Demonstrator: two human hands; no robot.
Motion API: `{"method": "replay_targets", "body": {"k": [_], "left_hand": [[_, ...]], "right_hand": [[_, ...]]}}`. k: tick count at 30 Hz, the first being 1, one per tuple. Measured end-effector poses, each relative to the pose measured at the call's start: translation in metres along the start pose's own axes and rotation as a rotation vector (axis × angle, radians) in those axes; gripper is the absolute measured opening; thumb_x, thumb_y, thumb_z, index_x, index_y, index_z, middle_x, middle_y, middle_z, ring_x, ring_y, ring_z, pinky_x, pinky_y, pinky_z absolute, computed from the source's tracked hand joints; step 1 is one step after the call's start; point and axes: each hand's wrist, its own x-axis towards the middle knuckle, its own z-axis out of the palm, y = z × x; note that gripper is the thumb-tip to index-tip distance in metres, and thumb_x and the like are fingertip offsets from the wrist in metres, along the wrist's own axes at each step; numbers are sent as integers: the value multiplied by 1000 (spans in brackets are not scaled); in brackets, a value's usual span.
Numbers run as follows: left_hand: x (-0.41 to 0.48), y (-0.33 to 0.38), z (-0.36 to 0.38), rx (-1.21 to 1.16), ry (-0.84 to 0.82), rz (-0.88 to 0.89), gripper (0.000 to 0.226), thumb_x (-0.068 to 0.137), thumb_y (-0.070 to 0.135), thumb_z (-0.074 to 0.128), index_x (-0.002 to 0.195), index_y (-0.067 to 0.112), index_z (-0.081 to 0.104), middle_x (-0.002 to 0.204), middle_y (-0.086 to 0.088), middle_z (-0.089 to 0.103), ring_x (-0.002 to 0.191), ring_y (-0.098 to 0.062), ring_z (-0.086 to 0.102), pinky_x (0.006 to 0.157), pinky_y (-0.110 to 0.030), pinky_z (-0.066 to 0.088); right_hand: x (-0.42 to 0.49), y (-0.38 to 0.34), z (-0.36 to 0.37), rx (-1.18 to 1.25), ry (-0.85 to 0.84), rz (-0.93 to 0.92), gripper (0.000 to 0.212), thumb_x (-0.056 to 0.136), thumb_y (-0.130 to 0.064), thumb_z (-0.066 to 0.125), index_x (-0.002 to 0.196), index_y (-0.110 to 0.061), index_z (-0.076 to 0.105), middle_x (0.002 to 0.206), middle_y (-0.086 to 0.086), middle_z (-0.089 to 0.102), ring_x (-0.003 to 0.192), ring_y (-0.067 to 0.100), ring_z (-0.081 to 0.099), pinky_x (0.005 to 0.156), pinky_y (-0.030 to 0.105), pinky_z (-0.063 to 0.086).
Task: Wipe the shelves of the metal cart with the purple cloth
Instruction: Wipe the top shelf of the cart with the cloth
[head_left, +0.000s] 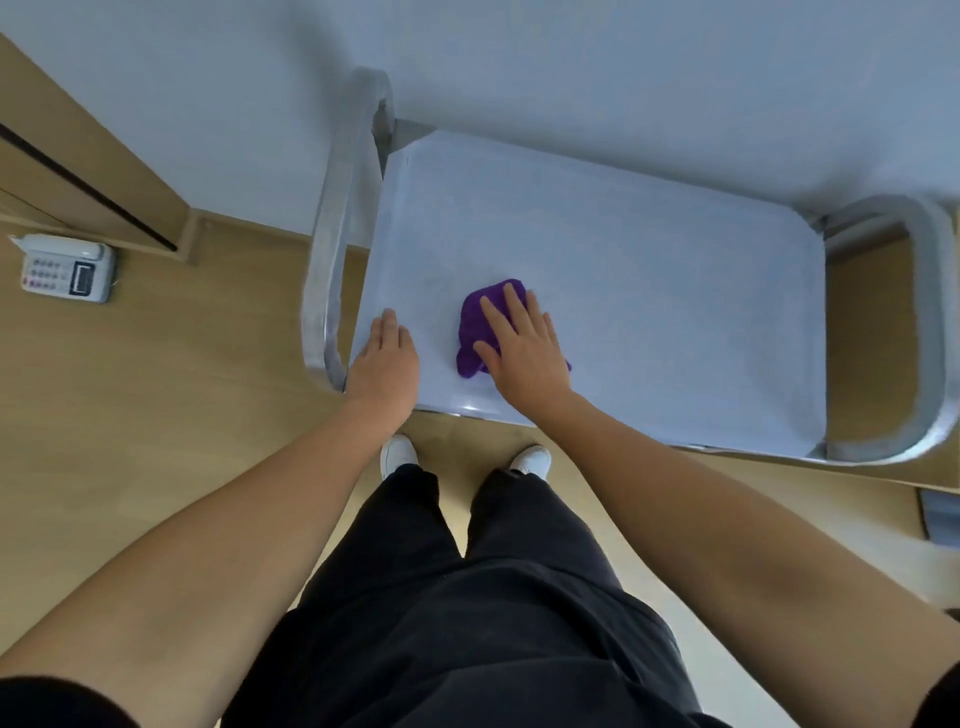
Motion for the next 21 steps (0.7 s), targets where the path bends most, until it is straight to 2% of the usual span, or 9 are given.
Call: {"method": "replay_targets", "body": {"k": [3, 6, 10, 13, 15, 18, 19, 21], "left_hand": [[-4, -7, 9, -41, 24, 42, 71, 91, -11, 43, 150, -2, 5, 160, -18, -8, 148, -30, -2, 111, -39, 34], [-4, -13, 16, -110, 22, 51, 70, 93, -8, 45, 151, 0, 7, 161, -15, -8, 149, -27, -2, 102, -42, 47], [-6, -13, 16, -222, 9, -11, 78, 94, 2, 52, 152, 4, 0, 161, -8, -12, 149, -21, -2, 111, -39, 36], [-14, -17, 20, -216, 49, -4, 73, 94, 2, 51, 151, 0, 4, 161, -11, -9, 149, -23, 3, 115, -36, 31], [-16, -25, 25, -180, 90, 41, 64, 95, -3, 48, 149, -5, 14, 161, -14, 0, 149, -24, 7, 114, -33, 32], [-14, -33, 31, -177, 119, 60, 61, 93, -1, 53, 146, -6, 23, 160, -15, 9, 148, -23, 14, 110, -30, 35], [-13, -33, 31, -182, 117, 60, 61, 93, -1, 53, 147, -6, 23, 160, -14, 10, 148, -23, 14, 110, -29, 34], [-13, -31, 30, -200, 116, 49, 62, 95, -1, 51, 148, -5, 20, 161, -14, 6, 148, -22, 15, 110, -27, 33]], "right_hand": [[14, -10, 12, -19, -45, 41, 57, 105, -38, 31, 156, -16, 17, 164, 7, 11, 151, 34, 4, 120, 49, 17], [6, -32, 30, -15, -30, 48, 55, 105, -35, 31, 156, -16, 19, 164, 4, 16, 151, 31, 7, 121, 47, 18], [-26, -73, 55, -22, -21, -172, 54, 102, -37, 39, 152, -19, 32, 160, 1, 29, 150, 27, 17, 121, 44, 19], [-1, -57, 55, -45, 8, -233, 51, 101, -33, 46, 149, -19, 38, 157, 2, 35, 149, 28, 23, 118, 46, 27], [29, -39, 44, -22, 63, -79, 51, 100, -30, 48, 149, -19, 39, 157, 3, 35, 149, 30, 22, 114, 49, 32], [55, -43, 36, 69, 136, 262, 54, 103, -31, 40, 153, -18, 28, 161, 1, 25, 151, 28, 12, 120, 46, 22], [54, -57, 38, 87, 155, 292, 56, 102, -31, 41, 154, -16, 26, 161, 2, 25, 151, 29, 12, 120, 45, 20], [41, -84, 46, 87, 143, 154, 59, 97, -28, 47, 152, -14, 30, 160, 4, 29, 150, 30, 16, 120, 46, 21]]}}
